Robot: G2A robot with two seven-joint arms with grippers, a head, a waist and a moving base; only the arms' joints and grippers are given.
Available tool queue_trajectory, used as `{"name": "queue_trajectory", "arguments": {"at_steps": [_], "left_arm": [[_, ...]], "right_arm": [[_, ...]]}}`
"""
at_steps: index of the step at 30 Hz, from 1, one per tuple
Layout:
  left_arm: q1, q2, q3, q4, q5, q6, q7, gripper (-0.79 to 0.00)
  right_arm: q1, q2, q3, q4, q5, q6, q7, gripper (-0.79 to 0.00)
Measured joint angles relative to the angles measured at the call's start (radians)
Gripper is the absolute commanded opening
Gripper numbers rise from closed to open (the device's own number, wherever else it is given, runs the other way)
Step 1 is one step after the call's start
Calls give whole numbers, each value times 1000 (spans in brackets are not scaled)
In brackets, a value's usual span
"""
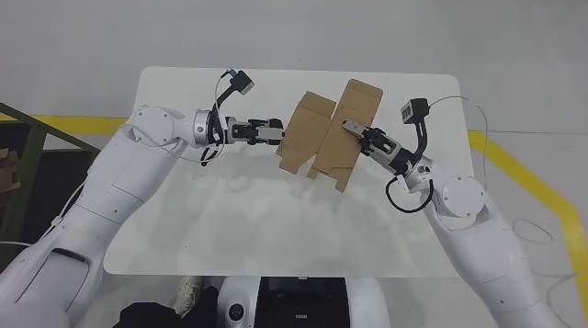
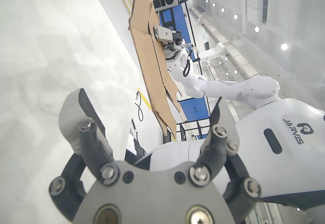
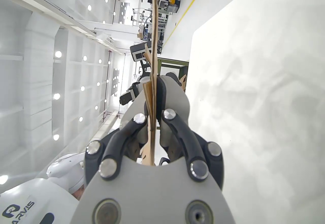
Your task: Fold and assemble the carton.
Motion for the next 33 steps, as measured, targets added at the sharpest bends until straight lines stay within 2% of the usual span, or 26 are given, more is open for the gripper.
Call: {"name": "queue_trajectory", "arguments": {"at_steps": [5,11,14,19,22,33], "left_arm": [[3,0,-1,-3,1,3,5,0],[28,-7,-2,-55,42,61,105,0],[44,-13,0,-69,31,77,157,0],[61,-28,6,-54,-12,92,227,0],[64,-37,8,-36,-29,95,256,0],[51,-73,28,25,-87,99,301,0]], "right_arm": [[-4,-1,2,-1,0,11,-17,-785],[-9,-18,-22,-24,42,158,-168,-785],[-8,-29,-49,-45,29,197,-257,-785],[-45,-47,-88,-105,-48,200,-465,-785],[-69,-54,-103,-134,-83,198,-547,-785],[-126,-84,-156,-185,-211,194,-770,-785]]}}
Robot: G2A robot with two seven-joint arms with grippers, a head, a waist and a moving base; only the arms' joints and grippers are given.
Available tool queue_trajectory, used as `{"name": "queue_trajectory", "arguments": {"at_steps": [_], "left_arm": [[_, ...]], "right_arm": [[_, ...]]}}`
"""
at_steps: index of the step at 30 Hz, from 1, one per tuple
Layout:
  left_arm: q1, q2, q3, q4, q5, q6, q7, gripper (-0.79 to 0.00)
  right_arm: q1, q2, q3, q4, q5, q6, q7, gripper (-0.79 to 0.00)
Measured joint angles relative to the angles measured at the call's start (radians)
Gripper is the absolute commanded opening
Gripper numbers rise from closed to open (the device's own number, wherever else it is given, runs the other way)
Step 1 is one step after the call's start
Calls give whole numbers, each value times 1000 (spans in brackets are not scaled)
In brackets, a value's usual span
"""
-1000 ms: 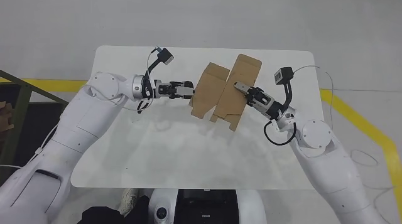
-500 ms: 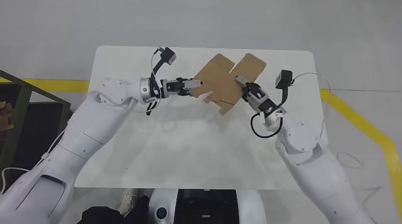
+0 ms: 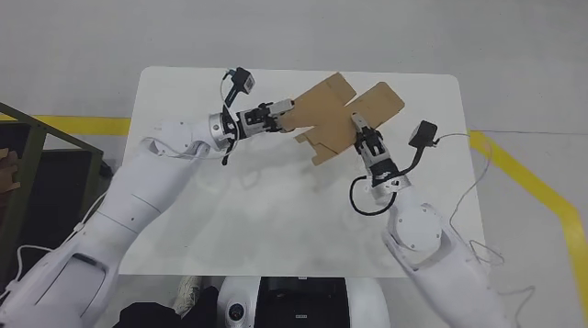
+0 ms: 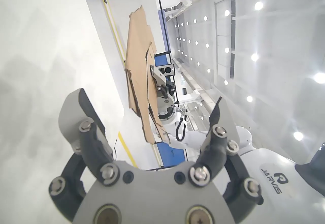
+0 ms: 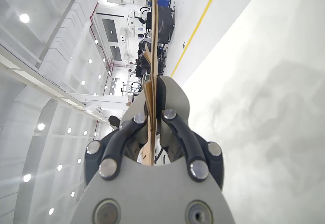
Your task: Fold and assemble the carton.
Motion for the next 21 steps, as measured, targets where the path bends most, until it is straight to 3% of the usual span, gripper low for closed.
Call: {"name": "queue_trajectory", "arguments": {"at_steps": [8,11,15,21], "left_arm": [[-28,-34,36,47,-41,9,-28,-6],[-40,-46,46,67,-50,9,-35,-215],[-55,-60,54,91,-54,6,-39,-376],[-67,-76,57,120,-55,2,-45,-422]], "right_arm": [[4,-23,-18,23,-19,-8,-67,-785],[5,-30,-16,32,-16,-2,-74,-785],[7,-37,-13,39,-22,5,-73,-785],[4,-47,-11,39,-40,9,-71,-785]]}}
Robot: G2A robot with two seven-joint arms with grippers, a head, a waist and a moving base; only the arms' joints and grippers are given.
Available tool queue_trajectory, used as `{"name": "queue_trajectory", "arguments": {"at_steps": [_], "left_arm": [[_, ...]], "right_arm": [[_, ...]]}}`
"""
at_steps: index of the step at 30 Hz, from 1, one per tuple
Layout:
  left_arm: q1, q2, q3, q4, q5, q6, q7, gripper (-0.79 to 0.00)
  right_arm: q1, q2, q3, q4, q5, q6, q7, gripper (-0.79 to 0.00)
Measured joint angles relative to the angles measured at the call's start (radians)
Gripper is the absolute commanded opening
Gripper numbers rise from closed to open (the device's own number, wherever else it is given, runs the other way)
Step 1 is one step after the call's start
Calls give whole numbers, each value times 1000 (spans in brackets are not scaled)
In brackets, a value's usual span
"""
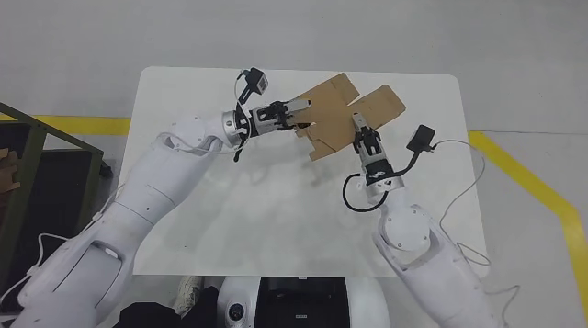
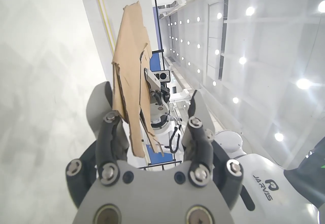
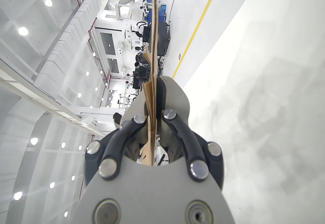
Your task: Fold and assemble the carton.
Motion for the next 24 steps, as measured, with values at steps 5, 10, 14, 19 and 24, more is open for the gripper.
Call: {"name": "queue_trajectory", "arguments": {"at_steps": [5,10,14,19,24], "left_arm": [[-4,-11,-3,21,3,-1,-3,-480],[-6,-19,-10,36,5,2,-8,-699],[-5,-25,-17,42,8,3,-15,-785],[-1,-30,-30,44,11,1,-23,-785],[4,-30,-50,34,29,-3,-33,-785]], "right_arm": [[-3,-8,-2,-2,-17,-2,12,-785],[-7,-16,-2,-5,-30,-3,15,-785],[-13,-21,5,-10,-39,-7,17,-785],[-22,-26,16,-16,-49,-8,29,0],[-21,-27,51,-7,-52,-13,54,0]]}}
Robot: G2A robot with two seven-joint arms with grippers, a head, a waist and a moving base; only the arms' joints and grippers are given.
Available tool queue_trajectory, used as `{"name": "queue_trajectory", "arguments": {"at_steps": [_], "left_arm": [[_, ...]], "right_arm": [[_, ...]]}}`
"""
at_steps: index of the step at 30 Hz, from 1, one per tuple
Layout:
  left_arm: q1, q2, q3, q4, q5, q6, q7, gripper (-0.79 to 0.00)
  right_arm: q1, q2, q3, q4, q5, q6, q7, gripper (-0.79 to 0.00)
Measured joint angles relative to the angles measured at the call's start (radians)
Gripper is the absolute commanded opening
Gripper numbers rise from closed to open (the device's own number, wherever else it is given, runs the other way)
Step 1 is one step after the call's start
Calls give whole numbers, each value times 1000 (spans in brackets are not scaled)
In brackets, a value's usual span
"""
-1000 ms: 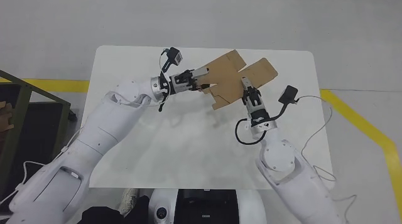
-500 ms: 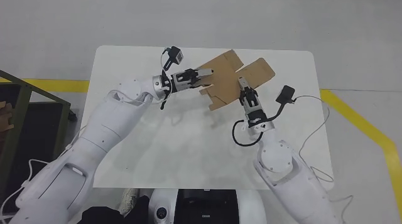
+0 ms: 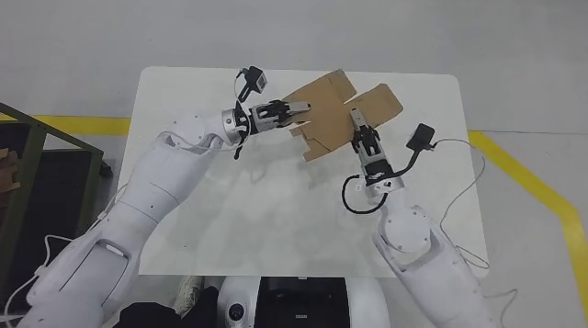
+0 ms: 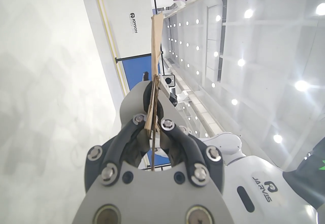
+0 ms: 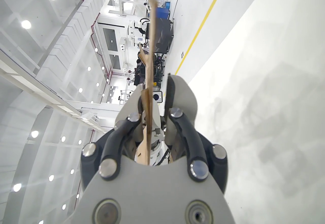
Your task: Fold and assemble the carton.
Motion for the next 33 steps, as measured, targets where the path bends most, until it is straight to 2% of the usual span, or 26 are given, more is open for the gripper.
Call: {"name": "queue_trajectory", "arguments": {"at_steps": [3,9,12,17,22,25,29,33], "left_arm": [[3,6,-22,-9,27,0,-19,-785],[8,25,-67,-21,94,42,-98,-785],[11,33,-86,-25,115,40,-153,-785],[25,45,-108,-31,145,19,-250,-785],[49,57,-134,-40,158,2,-308,-785],[59,64,-150,-54,166,-7,-337,-785],[71,72,-167,-79,183,-14,-372,-785],[84,79,-181,-101,194,-19,-397,-785]], "right_arm": [[3,4,48,18,-2,-10,21,0],[12,20,147,78,-34,-55,167,0],[20,30,187,116,-14,-105,300,0],[56,54,263,211,42,-220,624,0],[84,74,292,293,-3,-392,882,0],[108,83,304,337,45,-471,1019,0],[154,92,300,394,175,-514,1221,0],[213,100,289,453,236,-492,1378,0]]}}
